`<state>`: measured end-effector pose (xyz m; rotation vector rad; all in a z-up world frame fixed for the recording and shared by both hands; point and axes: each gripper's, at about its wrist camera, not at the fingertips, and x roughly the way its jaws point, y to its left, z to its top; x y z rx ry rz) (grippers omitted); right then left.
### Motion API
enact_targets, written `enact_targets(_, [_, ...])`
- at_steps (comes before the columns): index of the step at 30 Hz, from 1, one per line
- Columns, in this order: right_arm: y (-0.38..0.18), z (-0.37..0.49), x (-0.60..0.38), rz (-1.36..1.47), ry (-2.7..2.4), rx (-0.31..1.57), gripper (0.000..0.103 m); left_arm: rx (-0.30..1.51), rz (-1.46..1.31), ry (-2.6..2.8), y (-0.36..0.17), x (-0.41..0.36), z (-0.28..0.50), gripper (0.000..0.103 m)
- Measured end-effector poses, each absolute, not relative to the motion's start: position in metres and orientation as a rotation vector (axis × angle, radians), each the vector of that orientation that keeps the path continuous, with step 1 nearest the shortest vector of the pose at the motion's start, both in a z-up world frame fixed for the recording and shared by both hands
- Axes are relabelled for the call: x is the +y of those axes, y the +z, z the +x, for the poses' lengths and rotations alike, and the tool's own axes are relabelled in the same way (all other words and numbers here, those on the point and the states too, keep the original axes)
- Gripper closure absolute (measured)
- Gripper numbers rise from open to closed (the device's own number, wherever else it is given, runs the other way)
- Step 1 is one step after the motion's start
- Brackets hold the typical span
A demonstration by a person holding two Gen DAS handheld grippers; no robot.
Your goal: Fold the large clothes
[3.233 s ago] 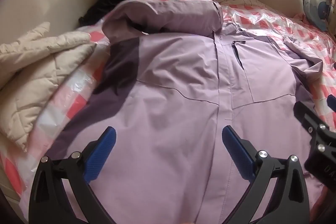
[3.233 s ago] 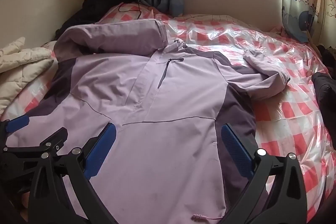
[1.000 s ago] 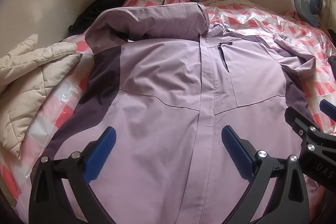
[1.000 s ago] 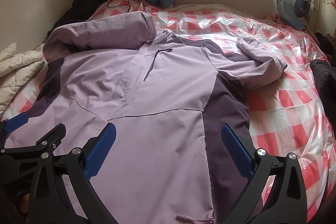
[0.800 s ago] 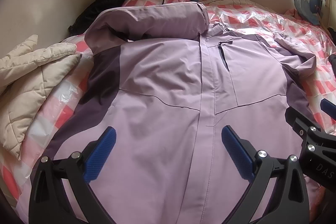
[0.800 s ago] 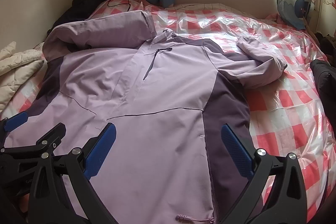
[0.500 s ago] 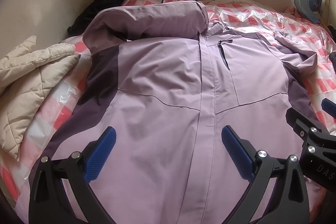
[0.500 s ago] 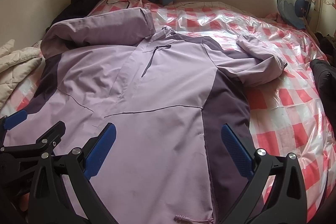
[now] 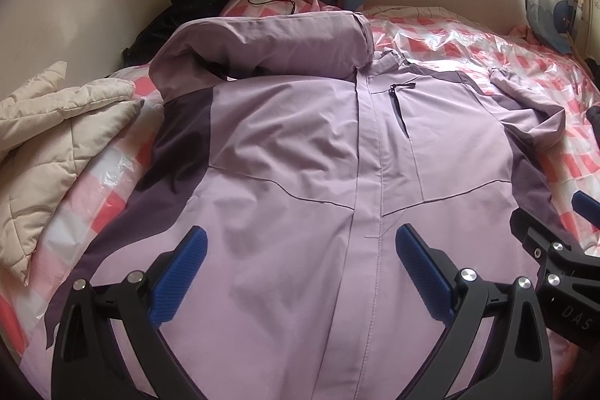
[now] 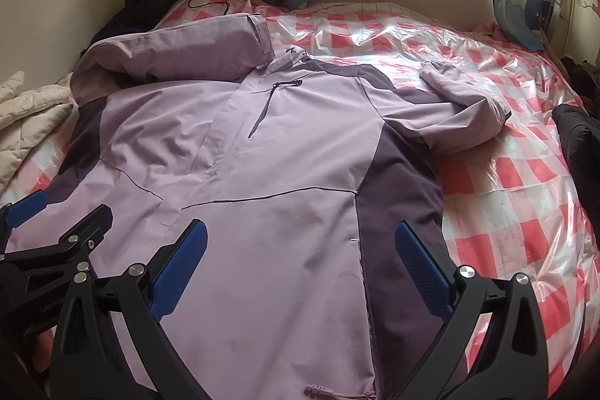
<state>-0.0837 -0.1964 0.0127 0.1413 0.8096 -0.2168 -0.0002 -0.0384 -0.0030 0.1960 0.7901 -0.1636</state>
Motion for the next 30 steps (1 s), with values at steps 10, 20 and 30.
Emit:
enact_targets(10, [0.012, -0.084, -0.198, 0.144, -0.218, 0.815, 0.006, 0.792, 0.195, -0.17, -0.003, -0.042, 0.0, 0.006])
enact_targets(20, [0.009, -0.081, -0.2, 0.148, -0.216, 0.83, 0.006, 0.796, 0.192, -0.174, -0.004, -0.044, 0.0, 0.006])
enact_targets(30, [0.003, -0.078, -0.205, 0.162, -0.216, 0.851, 0.006, 0.805, 0.19, -0.171, -0.013, -0.052, 0.008, 0.006])
